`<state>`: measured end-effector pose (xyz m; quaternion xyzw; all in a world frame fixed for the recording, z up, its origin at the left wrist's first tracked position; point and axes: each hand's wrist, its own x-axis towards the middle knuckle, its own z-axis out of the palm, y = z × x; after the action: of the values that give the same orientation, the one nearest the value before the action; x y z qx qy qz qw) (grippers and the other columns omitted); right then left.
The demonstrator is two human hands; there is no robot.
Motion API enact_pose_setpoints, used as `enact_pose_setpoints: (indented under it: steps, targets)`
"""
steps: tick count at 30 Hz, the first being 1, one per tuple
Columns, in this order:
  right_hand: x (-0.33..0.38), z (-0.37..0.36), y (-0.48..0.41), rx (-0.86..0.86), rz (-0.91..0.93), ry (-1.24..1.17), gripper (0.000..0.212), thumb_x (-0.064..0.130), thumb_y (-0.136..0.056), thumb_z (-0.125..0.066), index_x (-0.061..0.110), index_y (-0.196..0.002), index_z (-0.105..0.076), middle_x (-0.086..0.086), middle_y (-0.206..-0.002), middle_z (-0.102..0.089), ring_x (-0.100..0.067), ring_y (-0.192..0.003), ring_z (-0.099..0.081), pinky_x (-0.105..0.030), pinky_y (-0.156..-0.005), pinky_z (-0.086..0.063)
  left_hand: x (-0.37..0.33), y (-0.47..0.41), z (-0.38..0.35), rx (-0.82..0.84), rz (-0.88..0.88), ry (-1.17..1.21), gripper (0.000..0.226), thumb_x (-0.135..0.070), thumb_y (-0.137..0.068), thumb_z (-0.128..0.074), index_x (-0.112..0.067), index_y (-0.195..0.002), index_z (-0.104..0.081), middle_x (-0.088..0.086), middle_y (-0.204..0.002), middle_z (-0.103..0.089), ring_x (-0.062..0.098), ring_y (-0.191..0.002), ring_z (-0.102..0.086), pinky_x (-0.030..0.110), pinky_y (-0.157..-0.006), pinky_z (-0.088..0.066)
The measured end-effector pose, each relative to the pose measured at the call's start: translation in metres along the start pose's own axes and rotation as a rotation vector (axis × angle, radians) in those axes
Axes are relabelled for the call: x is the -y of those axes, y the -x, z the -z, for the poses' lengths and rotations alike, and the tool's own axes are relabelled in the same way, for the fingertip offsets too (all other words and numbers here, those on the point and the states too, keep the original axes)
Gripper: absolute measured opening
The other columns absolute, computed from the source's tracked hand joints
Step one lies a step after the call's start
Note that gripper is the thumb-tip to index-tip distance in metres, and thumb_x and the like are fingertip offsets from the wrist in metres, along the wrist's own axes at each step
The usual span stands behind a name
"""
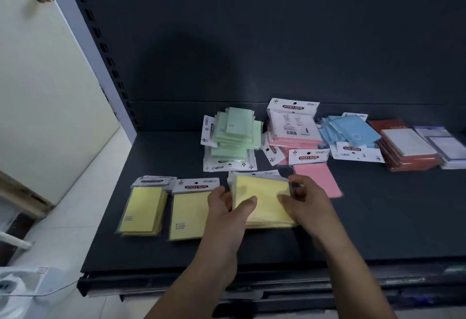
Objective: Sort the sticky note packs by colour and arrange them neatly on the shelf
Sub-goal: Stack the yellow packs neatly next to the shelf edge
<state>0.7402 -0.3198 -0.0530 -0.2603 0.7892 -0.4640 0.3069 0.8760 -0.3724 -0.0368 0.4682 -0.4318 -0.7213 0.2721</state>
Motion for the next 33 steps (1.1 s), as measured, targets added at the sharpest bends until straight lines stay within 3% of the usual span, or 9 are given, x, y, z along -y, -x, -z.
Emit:
enact_pose_setpoints:
  steps: [3, 6, 11, 15, 20, 24, 27, 29, 33]
  targets:
    - [-0.004, 0.004, 0.003, 0.06, -0.115, -0.405, 0.037, -0.004, -0.081, -0.065, 0.013, -0.112, -0.054, -0.008, -0.082, -0.061, -0.019, -0.073, -0.058, -0.03, -0.065, -0.047, 0.002, -0.005, -0.007, -0.026, -0.096, -0.065, 0.045, -0.009, -0.09, -0.057, -0.023, -0.13, -0.041, -0.016, -0.102, -0.058, -0.004, -0.086, -0.055, 0.008, -0.063, -0.042]
    - [-0.011, 0.006, 0.004, 0.017, -0.13, -0.536, 0.043, -0.007, -0.081, -0.063, 0.015, -0.115, -0.051, -0.013, -0.091, -0.064, -0.022, -0.08, -0.062, -0.035, -0.073, -0.051, 0.002, -0.013, -0.007, -0.011, -0.169, -0.12, 0.037, 0.0, -0.09, -0.054, -0.024, -0.118, -0.05, -0.012, -0.101, -0.062, -0.005, -0.082, -0.06, 0.006, -0.063, -0.048]
    - [-0.017, 0.009, 0.008, -0.05, -0.061, -0.367, 0.053, 0.0, -0.081, -0.068, 0.02, -0.124, -0.044, -0.005, -0.097, -0.06, -0.013, -0.082, -0.06, -0.022, -0.066, -0.051, 0.004, -0.022, 0.004, 0.088, -0.161, -0.104, 0.04, 0.01, -0.084, -0.056, -0.021, -0.11, -0.055, -0.001, -0.109, -0.065, 0.011, -0.097, -0.061, 0.019, -0.076, -0.049]
    - [-0.02, 0.005, 0.01, -0.051, -0.008, -0.203, 0.052, 0.009, -0.082, -0.068, 0.017, -0.127, -0.045, 0.004, -0.097, -0.06, -0.016, -0.091, -0.06, -0.04, -0.083, -0.054, 0.005, -0.025, 0.011, 0.173, -0.083, -0.088, 0.046, 0.012, -0.084, -0.055, -0.015, -0.121, -0.05, 0.005, -0.108, -0.069, 0.018, -0.095, -0.063, 0.016, -0.068, -0.05]
    - [-0.019, 0.001, 0.008, -0.069, 0.025, -0.342, 0.043, 0.003, -0.082, -0.066, 0.02, -0.118, -0.05, -0.009, -0.105, -0.062, -0.019, -0.088, -0.058, -0.032, -0.069, -0.047, 0.009, -0.021, 0.005, 0.269, -0.132, -0.205, 0.056, 0.003, -0.092, -0.048, -0.031, -0.134, -0.034, -0.015, -0.127, -0.057, 0.004, -0.109, -0.057, 0.015, -0.08, -0.046]
    - [-0.013, 0.001, 0.009, -0.114, 0.138, -0.508, 0.048, -0.005, -0.081, -0.064, 0.03, -0.111, -0.049, 0.005, -0.099, -0.059, -0.011, -0.084, -0.058, -0.021, -0.066, -0.05, 0.003, -0.02, 0.009, 0.306, -0.277, -0.297, 0.066, 0.004, -0.092, -0.046, -0.052, -0.122, -0.031, -0.037, -0.118, -0.05, -0.016, -0.102, -0.054, 0.007, -0.082, -0.045]
    - [-0.011, 0.001, 0.01, -0.156, 0.318, -0.461, 0.063, -0.007, -0.082, -0.062, 0.04, -0.117, -0.041, 0.009, -0.115, -0.053, -0.006, -0.097, -0.057, -0.015, -0.078, -0.05, 0.001, -0.025, 0.013, 0.3, -0.357, -0.413, 0.063, 0.001, -0.093, -0.047, -0.045, -0.13, -0.027, -0.032, -0.128, -0.042, -0.019, -0.112, -0.044, 0.006, -0.092, -0.038]
    - [-0.014, -0.001, 0.011, -0.149, 0.426, -0.319, 0.074, -0.003, -0.082, -0.065, 0.046, -0.128, -0.031, 0.006, -0.132, -0.046, -0.008, -0.118, -0.05, -0.024, -0.096, -0.045, 0.003, -0.029, 0.014, 0.255, -0.405, -0.508, 0.06, 0.0, -0.093, -0.047, -0.033, -0.139, -0.027, -0.02, -0.137, -0.04, -0.007, -0.125, -0.039, 0.016, -0.103, -0.034]
    - [-0.023, -0.005, 0.014, -0.038, 0.407, -0.263, 0.085, -0.002, -0.083, -0.063, 0.044, -0.139, -0.019, 0.022, -0.135, -0.043, -0.001, -0.125, -0.044, -0.03, -0.102, -0.042, 0.012, -0.029, 0.009, 0.159, -0.37, -0.47, 0.068, 0.003, -0.089, -0.051, -0.028, -0.142, -0.022, -0.018, -0.131, -0.041, -0.004, -0.118, -0.041, 0.005, -0.094, -0.033]
